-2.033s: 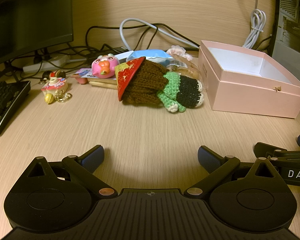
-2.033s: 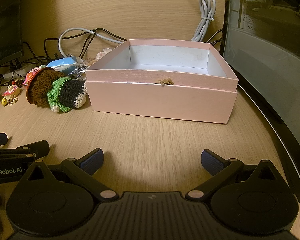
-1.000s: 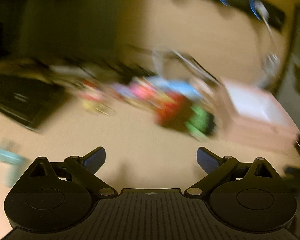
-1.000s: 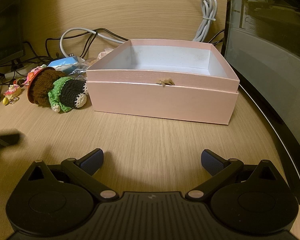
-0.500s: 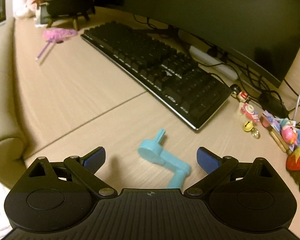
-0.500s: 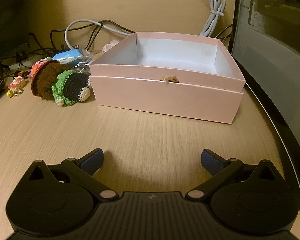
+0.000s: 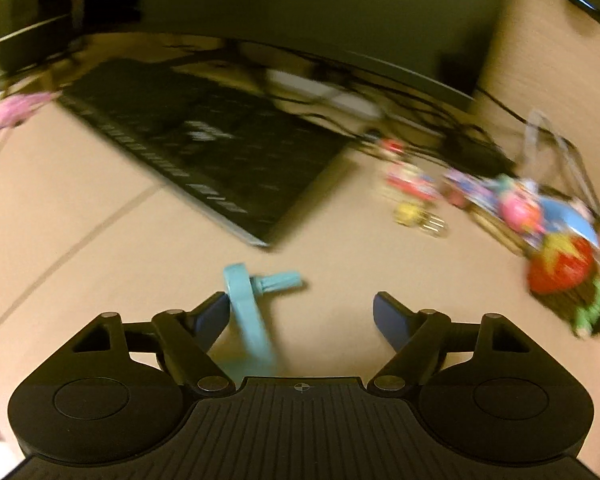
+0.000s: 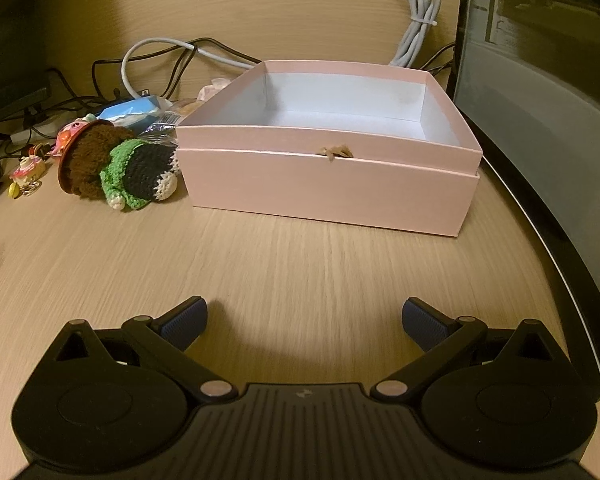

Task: Organize objects
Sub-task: 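Reach the left tool to the teal crank toy and grasp it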

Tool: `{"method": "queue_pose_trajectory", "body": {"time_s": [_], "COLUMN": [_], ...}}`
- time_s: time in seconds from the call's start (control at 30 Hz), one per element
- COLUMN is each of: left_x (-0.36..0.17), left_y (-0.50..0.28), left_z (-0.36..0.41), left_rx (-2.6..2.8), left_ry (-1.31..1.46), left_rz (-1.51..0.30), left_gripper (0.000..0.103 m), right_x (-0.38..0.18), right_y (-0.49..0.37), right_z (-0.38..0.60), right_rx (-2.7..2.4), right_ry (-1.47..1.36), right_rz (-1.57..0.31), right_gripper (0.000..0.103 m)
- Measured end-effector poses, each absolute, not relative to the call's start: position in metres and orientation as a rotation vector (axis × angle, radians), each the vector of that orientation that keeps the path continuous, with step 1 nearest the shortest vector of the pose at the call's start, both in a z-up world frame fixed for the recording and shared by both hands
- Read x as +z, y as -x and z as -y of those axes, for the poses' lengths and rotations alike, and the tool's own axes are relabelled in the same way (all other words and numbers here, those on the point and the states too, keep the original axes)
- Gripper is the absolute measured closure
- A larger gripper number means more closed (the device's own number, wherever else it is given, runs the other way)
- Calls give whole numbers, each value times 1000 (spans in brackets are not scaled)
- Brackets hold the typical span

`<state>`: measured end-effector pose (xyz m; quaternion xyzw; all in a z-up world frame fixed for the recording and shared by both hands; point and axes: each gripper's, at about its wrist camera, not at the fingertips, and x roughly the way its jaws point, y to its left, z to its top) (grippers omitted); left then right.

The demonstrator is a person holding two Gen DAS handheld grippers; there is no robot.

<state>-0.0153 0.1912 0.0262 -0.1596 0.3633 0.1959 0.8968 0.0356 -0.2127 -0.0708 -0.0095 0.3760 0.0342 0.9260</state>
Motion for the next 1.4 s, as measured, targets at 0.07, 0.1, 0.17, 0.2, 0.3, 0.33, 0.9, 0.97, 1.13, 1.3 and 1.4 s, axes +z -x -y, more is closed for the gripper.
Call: {"method": "queue_pose_trajectory", "body": {"time_s": [0.07,0.1,0.17,0.2,0.3,0.33,0.9,0.97,1.13,1.3,1.4], "left_x": [26,26,26,26,23,23,35,31,38,54,47], "left_y": [6,2,-5,-7,-10,-9,17,8,2,54,61], "left_z": [-171,-162,-142,-131,-111,-110,-131,-125,-109,-127,-140], "left_rx": [314,274,180,150,140,145,192,107,-16,180,194], "left_ry": [312,308,290,270,199,201,340,320,189,275,372], "left_rz": [-754,-753,-754,-757,-765,-763,-769,-775,-715,-723,-804], "left_gripper": [20,20,20,20,21,21,24,24,28,29,29], "right_x": [-71,-71,-71,-71,-71,-71,-72,-72,-72,-72,-72], "right_y": [-36,-36,-35,-35,-35,-35,-35,-35,-35,-35,-35], "right_z": [213,213,213,213,213,213,212,212,211,211,211], "right_rx": [71,71,71,71,71,71,68,65,62,60,59], "right_ry": [20,20,20,21,21,21,19,17,17,15,14], "right_rz": [-770,-770,-768,-767,-766,-766,-760,-758,-757,-755,-754], "right_gripper": [0,0,0,0,0,0,0,0,0,0,0]}}
